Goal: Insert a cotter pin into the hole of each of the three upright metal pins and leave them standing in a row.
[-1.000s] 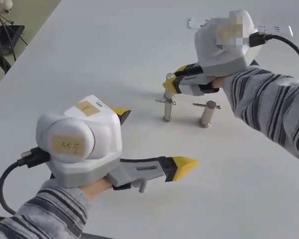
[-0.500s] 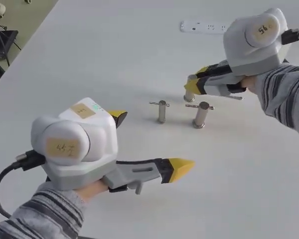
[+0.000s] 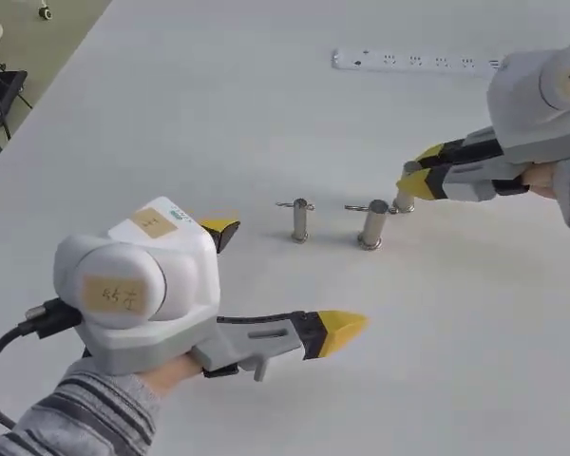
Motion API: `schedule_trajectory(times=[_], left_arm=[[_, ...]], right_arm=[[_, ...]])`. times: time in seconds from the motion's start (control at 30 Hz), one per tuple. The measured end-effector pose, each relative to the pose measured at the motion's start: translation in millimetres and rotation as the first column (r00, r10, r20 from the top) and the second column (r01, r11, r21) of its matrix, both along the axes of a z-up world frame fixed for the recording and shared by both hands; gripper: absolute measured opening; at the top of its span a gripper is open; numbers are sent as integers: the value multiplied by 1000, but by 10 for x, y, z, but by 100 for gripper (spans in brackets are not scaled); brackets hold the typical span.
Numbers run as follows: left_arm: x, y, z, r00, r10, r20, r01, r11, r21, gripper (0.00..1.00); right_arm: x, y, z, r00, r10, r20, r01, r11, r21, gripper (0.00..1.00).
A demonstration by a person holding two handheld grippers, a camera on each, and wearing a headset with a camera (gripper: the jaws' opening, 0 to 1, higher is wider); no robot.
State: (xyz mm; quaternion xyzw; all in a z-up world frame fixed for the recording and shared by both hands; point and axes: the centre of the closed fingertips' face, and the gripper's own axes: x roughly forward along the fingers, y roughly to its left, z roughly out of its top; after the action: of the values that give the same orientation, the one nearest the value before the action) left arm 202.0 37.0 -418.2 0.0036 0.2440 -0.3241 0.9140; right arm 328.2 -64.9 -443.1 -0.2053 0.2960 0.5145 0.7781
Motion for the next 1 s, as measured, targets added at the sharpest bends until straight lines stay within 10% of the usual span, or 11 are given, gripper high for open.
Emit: schedule_trajectory(times=[1.0], left_arm=[[2,24,68,1000,-3,17,3,1000,0,96]], right_arm=[[-816,-125,-20,985,170,-30,-170,985,-17,8]])
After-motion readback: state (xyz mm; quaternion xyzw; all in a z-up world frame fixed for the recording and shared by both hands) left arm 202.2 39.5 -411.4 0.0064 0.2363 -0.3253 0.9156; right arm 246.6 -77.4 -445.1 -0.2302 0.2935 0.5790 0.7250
